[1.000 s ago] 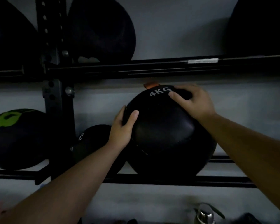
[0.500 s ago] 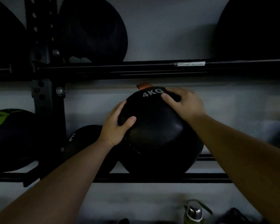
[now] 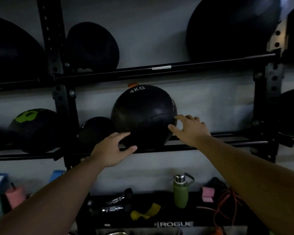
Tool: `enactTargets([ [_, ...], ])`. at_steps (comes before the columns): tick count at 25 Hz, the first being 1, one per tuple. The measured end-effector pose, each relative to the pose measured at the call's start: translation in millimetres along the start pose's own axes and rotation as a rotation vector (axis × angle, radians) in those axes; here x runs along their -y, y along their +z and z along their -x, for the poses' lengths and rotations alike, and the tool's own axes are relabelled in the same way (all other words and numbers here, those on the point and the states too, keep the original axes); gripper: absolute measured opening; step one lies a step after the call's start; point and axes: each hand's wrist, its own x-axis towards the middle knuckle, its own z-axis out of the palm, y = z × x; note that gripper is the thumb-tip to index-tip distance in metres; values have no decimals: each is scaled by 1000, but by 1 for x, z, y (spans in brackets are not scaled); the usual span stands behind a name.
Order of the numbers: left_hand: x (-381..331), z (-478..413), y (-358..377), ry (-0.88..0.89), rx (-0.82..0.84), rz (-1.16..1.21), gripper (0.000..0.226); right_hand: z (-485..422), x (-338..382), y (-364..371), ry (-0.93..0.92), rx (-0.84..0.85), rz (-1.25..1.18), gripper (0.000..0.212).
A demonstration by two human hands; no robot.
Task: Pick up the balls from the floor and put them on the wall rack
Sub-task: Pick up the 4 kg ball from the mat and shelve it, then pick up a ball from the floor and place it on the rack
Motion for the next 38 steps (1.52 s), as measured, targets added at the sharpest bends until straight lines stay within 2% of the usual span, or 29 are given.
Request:
enactTargets([
  [6, -87, 30, -19, 113, 49, -48, 73, 108, -36, -93, 153, -4, 93, 70],
  [13, -180, 100, -48, 403, 95, 31, 82, 270, -14, -195, 376, -102, 185, 65],
  [18, -229, 191, -50, 563, 262, 139, 90, 396, 18, -242, 515, -77, 279, 68],
  [22, -301, 249, -52, 712, 338, 192, 68, 490, 43, -316, 597, -123, 385, 70],
  [24, -344, 283, -53, 781, 377, 263, 70, 543, 51, -356, 667, -125, 463, 66],
  [28, -436, 372, -59, 942, 448, 374, 91, 661, 64, -430, 785, -59, 587, 61],
  [33, -575, 516, -72, 1160, 512, 406, 90, 848, 83, -534, 1007, -39, 646, 57],
  [38, -722, 717, -79, 1380, 673, 443, 80, 1055, 102, -636, 1235, -42, 710, 57],
])
